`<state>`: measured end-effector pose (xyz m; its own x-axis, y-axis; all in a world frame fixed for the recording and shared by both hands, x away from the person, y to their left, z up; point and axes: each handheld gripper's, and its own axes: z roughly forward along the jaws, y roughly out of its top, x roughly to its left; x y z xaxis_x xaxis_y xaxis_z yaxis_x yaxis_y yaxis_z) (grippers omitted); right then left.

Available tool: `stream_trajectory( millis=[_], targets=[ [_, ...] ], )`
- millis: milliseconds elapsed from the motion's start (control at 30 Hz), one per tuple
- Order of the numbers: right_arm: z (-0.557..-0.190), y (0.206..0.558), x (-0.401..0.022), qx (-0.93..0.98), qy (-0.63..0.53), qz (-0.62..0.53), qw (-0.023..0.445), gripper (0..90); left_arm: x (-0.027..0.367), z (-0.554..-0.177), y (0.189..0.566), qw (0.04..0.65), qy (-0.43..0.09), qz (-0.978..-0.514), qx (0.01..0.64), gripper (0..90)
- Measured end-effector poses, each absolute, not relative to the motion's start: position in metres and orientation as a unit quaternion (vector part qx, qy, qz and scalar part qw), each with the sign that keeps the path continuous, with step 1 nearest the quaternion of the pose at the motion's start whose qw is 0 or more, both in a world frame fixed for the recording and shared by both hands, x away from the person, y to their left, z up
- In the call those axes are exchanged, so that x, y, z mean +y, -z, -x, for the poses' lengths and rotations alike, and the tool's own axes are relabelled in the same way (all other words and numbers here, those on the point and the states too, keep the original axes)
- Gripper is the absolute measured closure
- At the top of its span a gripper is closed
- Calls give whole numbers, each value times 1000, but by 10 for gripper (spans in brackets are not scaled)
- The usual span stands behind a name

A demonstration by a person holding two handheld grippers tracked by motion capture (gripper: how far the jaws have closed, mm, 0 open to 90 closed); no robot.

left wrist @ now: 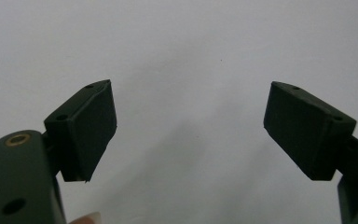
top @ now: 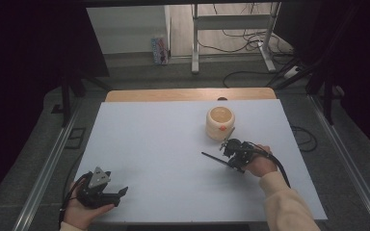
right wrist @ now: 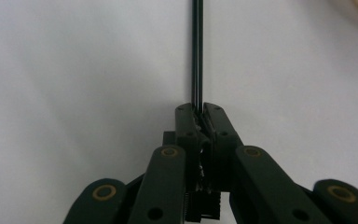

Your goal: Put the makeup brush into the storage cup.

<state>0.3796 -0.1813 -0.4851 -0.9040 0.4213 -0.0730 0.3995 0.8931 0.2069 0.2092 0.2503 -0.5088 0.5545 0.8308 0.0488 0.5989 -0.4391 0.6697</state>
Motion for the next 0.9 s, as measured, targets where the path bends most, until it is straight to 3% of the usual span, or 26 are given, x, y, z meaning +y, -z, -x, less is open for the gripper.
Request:
stream_trajectory(
  millis=[900],
  targets=[
    [-375,461,-189,960,-170,-220,35,859,251,-209,508,309,-194,-825,432,179]
  ],
)
